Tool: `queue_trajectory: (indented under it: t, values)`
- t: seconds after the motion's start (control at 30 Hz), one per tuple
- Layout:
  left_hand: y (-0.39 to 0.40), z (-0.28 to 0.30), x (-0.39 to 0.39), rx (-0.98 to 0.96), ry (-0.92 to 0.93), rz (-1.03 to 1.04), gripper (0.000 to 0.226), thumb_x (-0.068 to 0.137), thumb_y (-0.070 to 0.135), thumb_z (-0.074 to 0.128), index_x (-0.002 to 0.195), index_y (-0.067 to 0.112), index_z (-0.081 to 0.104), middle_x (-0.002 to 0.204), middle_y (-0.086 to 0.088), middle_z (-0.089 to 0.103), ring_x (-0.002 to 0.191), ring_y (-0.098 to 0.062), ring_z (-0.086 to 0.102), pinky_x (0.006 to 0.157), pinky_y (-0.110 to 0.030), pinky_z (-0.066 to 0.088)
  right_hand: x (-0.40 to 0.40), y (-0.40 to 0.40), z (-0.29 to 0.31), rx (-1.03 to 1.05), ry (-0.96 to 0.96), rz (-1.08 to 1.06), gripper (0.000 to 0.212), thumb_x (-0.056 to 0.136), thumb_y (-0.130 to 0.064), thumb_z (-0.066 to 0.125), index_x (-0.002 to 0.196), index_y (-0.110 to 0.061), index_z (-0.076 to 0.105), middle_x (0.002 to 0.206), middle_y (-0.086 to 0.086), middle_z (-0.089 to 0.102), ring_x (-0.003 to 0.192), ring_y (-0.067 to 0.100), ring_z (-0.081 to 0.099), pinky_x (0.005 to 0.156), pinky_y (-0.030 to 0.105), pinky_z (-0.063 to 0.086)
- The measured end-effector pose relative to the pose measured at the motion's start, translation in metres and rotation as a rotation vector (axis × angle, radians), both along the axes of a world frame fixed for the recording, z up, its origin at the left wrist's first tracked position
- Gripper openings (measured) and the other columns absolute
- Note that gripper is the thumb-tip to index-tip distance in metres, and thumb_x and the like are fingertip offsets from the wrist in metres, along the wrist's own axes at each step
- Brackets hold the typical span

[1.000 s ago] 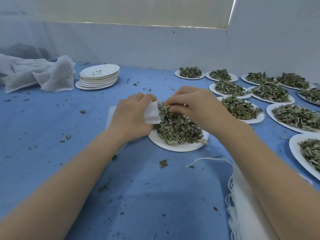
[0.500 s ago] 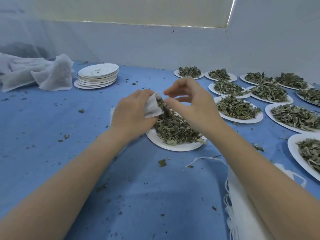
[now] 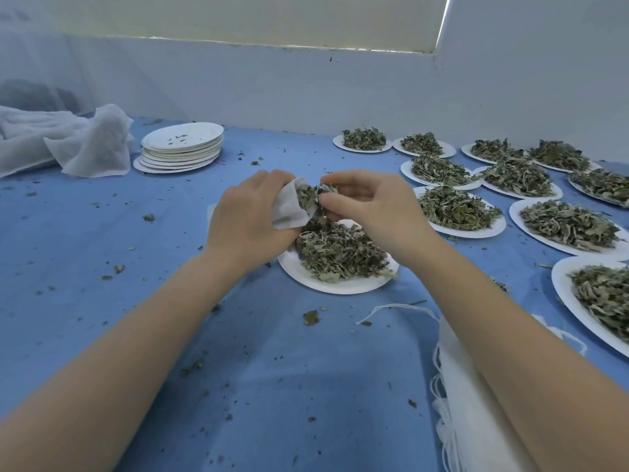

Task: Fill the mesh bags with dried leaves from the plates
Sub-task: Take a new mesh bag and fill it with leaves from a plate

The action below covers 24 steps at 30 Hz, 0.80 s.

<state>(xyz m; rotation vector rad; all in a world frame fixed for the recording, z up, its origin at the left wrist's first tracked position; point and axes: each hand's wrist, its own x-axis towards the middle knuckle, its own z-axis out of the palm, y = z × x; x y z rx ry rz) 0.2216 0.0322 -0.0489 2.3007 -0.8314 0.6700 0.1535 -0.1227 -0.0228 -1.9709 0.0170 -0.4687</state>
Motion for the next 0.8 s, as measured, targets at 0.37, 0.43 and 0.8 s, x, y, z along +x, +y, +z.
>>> queue_trajectory:
  t: [0.37,0.43,0.8]
  values:
    - [-0.005,0.007,-0.012,0.03,0.027,-0.076,0.056,0.058,0.029,0.059,0.11,0.01,0.06,0.101,-0.005,0.063,0.086,-0.026,0.058,0.074,-0.026,0.035,-0.004,0.017,0.005,-0.433,-0.046,0.126,0.016,0.085,-0.012,0.063,0.095,-0.022,0.072,0.081,0.004,0.069,0.08,0.016,0.062,0.078,0.029,0.046]
    - [-0.004,0.008,-0.012,0.034,0.035,-0.064,0.06,0.057,0.031,0.057,0.113,0.011,0.058,0.105,-0.004,0.063,0.091,-0.026,0.058,0.076,-0.027,0.037,-0.007,0.012,0.01,-0.358,-0.003,0.171,0.024,0.083,-0.009,0.064,0.101,-0.024,0.072,0.09,-0.004,0.072,0.086,0.006,0.065,0.085,0.026,0.049]
    - [-0.009,0.006,-0.014,0.028,-0.004,-0.058,0.049,0.067,0.023,0.07,0.111,0.005,0.057,0.099,-0.008,0.063,0.087,-0.029,0.058,0.072,-0.033,0.04,-0.003,0.023,0.003,-0.243,-0.099,0.048,0.025,0.076,0.002,0.066,0.09,-0.018,0.069,0.079,-0.008,0.069,0.077,0.0,0.065,0.073,0.01,0.049]
